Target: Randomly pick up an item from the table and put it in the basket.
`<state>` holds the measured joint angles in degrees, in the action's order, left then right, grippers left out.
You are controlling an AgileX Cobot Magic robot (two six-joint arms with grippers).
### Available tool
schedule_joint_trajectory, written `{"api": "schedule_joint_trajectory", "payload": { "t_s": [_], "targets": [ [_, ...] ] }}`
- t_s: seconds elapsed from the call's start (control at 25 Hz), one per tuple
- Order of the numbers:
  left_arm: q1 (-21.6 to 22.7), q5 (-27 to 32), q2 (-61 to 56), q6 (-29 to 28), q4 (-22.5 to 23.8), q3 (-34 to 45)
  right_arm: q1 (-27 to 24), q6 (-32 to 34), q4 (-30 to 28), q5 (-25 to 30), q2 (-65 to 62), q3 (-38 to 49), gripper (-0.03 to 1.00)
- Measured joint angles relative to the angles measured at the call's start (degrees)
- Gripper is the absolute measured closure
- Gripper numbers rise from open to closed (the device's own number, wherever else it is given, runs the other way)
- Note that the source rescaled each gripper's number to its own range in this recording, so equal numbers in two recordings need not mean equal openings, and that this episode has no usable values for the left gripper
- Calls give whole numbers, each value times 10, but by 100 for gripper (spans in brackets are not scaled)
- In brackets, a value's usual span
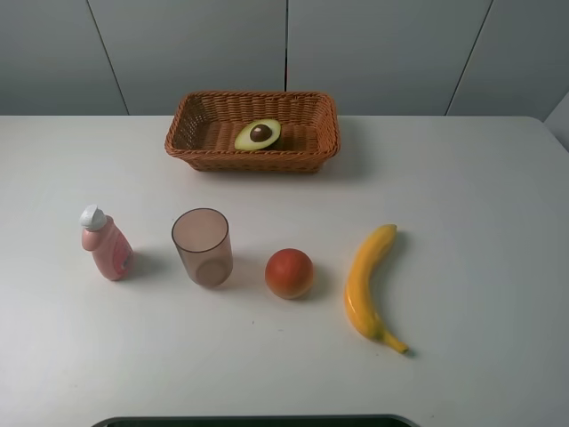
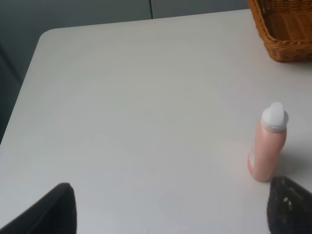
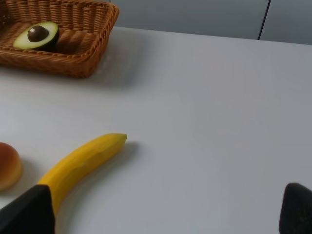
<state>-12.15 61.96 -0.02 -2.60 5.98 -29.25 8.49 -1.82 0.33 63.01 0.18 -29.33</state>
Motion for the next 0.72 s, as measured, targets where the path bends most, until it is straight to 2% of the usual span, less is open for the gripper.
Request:
{"api": "schedule_joint_trajectory", "payload": {
  "t_s": [0.24, 0.72],
  "targets": [
    [0, 0, 0, 0, 0, 0, -83, 3, 1, -1, 0, 0, -3],
    [0, 0, 0, 0, 0, 0, -92, 3, 3, -1, -1, 0, -3]
  ]
}}
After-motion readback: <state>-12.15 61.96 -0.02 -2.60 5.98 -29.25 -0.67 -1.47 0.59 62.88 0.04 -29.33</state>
